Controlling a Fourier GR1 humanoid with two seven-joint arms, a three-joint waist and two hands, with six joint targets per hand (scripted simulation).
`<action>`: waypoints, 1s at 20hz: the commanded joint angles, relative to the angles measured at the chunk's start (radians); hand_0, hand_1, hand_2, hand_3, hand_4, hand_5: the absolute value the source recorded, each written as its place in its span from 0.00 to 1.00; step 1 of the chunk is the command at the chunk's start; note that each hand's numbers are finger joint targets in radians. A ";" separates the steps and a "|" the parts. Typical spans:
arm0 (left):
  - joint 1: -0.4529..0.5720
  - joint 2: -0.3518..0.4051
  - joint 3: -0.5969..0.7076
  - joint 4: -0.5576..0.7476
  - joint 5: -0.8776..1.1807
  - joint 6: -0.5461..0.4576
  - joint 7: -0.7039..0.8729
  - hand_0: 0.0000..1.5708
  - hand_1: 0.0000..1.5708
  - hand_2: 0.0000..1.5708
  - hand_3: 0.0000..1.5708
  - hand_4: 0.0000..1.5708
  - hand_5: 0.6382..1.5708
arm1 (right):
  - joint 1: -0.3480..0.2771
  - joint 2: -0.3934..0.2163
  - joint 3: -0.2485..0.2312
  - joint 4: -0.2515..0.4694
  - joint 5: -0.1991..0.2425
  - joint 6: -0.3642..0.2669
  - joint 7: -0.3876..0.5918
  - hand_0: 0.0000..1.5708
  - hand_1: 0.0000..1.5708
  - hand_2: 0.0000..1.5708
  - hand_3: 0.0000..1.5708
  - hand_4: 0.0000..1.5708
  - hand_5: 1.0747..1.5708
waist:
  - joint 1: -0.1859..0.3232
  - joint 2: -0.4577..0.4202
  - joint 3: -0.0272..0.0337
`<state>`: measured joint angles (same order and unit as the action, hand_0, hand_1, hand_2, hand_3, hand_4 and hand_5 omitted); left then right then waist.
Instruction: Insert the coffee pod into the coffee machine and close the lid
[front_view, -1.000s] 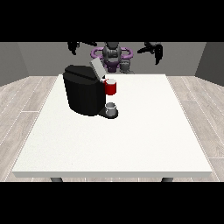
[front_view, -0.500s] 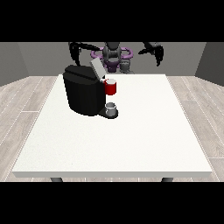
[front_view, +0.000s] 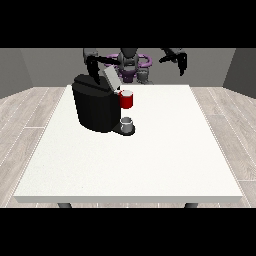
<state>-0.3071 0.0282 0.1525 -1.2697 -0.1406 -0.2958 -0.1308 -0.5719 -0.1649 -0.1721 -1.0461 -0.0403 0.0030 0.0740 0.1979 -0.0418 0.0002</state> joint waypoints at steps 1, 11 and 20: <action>-0.001 -0.009 -0.017 -0.060 -0.008 0.051 0.012 0.00 0.00 0.00 0.00 0.23 1.00 | -0.088 -0.008 0.018 0.026 0.005 0.013 0.019 0.00 0.00 0.00 0.00 0.00 1.00 | -0.025 0.050 -0.0001; 0.102 0.065 0.014 -0.090 0.014 0.029 -0.060 0.00 0.00 0.00 0.00 0.21 1.00 | -0.164 0.021 0.071 0.028 0.051 -0.013 0.020 0.00 0.00 0.00 0.00 0.13 1.00 | -0.034 0.096 -0.0006; 0.063 0.046 -0.027 -0.156 0.021 0.040 0.022 0.00 0.00 0.00 0.00 0.23 1.00 | -0.297 -0.013 0.081 0.064 0.090 -0.011 0.015 0.00 0.00 0.00 0.00 0.07 1.00 | 0.028 0.133 -0.0004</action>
<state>-0.2436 0.0862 0.1468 -1.4184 -0.1150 -0.2549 -0.0948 -0.7833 -0.1879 -0.1142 -0.9854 0.0188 0.0102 0.0991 0.1817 0.0690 0.0039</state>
